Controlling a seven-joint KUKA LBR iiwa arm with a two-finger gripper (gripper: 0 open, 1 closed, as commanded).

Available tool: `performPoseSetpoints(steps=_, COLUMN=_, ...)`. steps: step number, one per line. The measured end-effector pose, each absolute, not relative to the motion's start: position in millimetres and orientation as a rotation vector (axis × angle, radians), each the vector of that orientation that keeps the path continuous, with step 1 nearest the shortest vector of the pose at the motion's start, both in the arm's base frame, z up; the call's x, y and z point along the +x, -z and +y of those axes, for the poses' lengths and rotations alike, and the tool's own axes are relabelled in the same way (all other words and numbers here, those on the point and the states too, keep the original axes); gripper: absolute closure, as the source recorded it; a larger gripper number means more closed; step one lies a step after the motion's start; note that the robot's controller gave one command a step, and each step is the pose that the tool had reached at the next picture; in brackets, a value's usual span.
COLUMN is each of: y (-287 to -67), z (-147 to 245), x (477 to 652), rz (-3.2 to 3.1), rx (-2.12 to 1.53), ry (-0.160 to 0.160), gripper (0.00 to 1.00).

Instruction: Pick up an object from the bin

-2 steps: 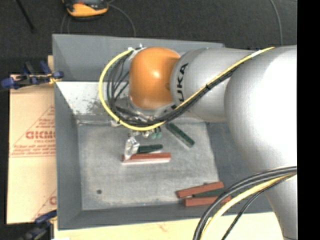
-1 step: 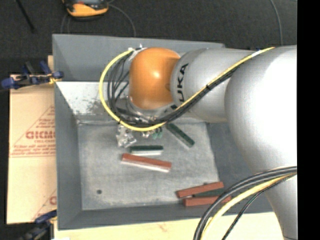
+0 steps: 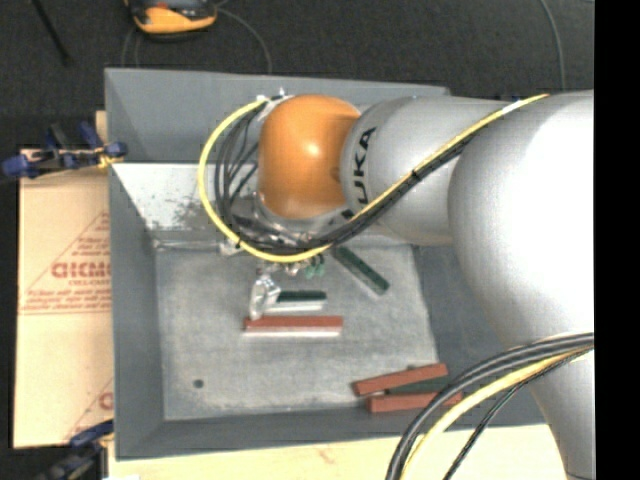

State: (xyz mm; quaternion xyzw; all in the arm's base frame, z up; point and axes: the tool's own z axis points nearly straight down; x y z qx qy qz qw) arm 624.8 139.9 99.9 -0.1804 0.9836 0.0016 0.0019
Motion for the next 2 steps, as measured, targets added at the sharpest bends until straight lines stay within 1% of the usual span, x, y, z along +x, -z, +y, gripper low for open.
performPoseSetpoints(steps=1, y=-99.9, z=139.8, x=624.8, rz=3.087, rx=-0.564, ry=-0.005, gripper=1.0)
performPoseSetpoints(steps=2, y=-99.8, z=139.9, x=624.7, rz=3.088, rx=-0.563, ry=-0.005, gripper=0.0)
